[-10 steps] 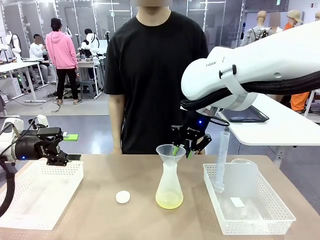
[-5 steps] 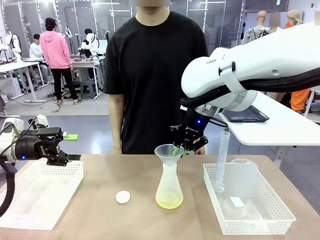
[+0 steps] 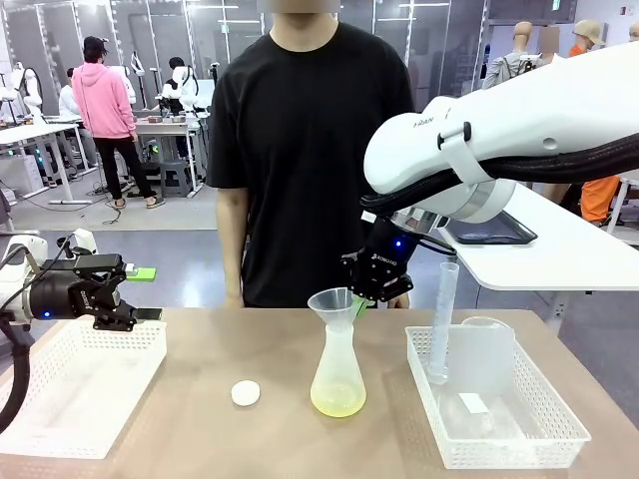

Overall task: Prepare the solutions needed for the experiment.
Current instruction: Once the solution is in the Big flask , pick up the Plastic Funnel and place it back into the right Organizing basket.

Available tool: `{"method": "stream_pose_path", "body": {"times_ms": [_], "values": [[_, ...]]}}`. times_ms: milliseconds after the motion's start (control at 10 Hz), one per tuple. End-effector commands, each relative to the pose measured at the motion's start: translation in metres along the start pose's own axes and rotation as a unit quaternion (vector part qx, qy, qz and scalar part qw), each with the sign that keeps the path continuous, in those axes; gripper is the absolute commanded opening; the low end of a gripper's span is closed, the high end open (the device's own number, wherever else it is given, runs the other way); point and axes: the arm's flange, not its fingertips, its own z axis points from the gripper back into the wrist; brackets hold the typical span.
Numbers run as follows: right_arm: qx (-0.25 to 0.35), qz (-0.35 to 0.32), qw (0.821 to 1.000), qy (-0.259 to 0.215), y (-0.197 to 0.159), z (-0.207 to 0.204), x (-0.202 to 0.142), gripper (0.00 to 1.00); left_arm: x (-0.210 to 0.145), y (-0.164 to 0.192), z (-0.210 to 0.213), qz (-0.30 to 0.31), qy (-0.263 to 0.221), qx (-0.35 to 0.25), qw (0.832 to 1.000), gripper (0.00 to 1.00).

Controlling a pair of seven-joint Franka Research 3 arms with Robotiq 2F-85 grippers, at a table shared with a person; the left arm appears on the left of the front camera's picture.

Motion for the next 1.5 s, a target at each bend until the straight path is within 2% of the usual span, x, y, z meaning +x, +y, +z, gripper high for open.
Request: {"method": "stream_pose_path", "body": {"times_ms": [0, 300, 1400], "values": [[0.011, -0.005, 1.000, 0.005, -0.004, -0.001, 0.000, 0.00, 0.002, -0.002, -0.002, 0.000, -0.012, -0.015, 1.000, 1.00], [0.022, -0.002, 1.000, -0.007, -0.008, 0.010, -0.008, 0.00, 0.002, -0.002, -0.002, 0.000, -0.012, -0.015, 1.000, 1.00], [0.101, 0.049, 0.988, -0.106, -0.012, 0.066, -0.043, 0.00, 0.002, -0.002, -0.002, 0.000, -0.012, -0.015, 1.000, 1.00]]}}
